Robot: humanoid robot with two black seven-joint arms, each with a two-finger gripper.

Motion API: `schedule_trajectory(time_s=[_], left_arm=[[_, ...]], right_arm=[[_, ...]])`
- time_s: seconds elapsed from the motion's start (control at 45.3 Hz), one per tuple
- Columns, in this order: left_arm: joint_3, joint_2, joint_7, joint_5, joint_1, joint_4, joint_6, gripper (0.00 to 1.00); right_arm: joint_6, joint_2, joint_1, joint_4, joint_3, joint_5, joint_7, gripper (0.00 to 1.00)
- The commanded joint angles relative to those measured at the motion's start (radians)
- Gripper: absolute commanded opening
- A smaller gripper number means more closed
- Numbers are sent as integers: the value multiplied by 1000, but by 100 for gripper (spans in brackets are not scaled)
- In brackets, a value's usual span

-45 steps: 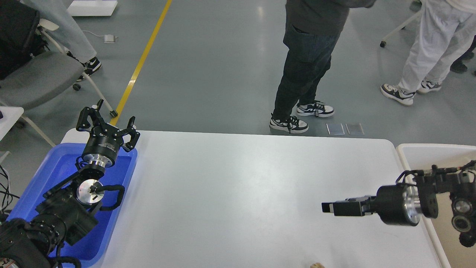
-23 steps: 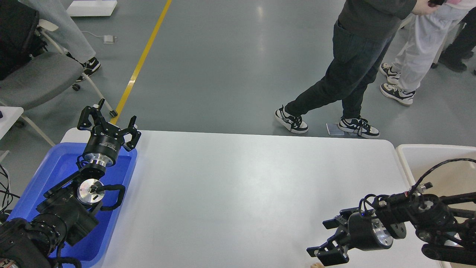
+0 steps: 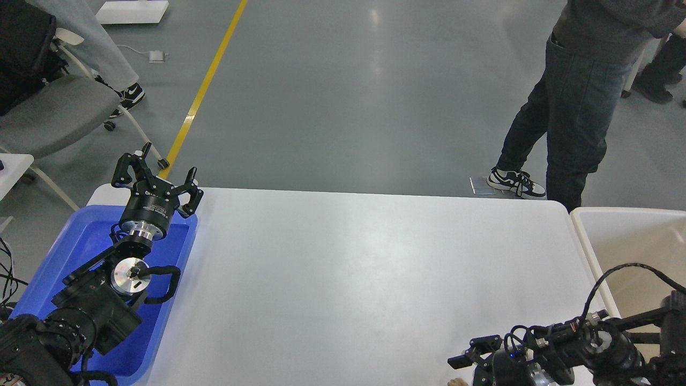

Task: Tidy desktop
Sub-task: 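Close the right gripper on the small tan object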

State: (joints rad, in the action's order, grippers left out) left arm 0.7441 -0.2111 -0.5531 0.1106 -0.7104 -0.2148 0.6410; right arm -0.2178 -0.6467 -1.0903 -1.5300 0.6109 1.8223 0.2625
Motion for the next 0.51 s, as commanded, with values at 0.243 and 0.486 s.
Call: schedule_trajectory(time_s=[0.243, 0.486], left_arm=[[0, -1, -1, 0, 0, 0, 0, 100], [0, -1, -1, 1, 0, 0, 0, 100]], right_arm=[[-206, 50, 133, 192, 13, 75, 12, 100], [-229, 50, 164, 199, 18, 83, 47, 100]])
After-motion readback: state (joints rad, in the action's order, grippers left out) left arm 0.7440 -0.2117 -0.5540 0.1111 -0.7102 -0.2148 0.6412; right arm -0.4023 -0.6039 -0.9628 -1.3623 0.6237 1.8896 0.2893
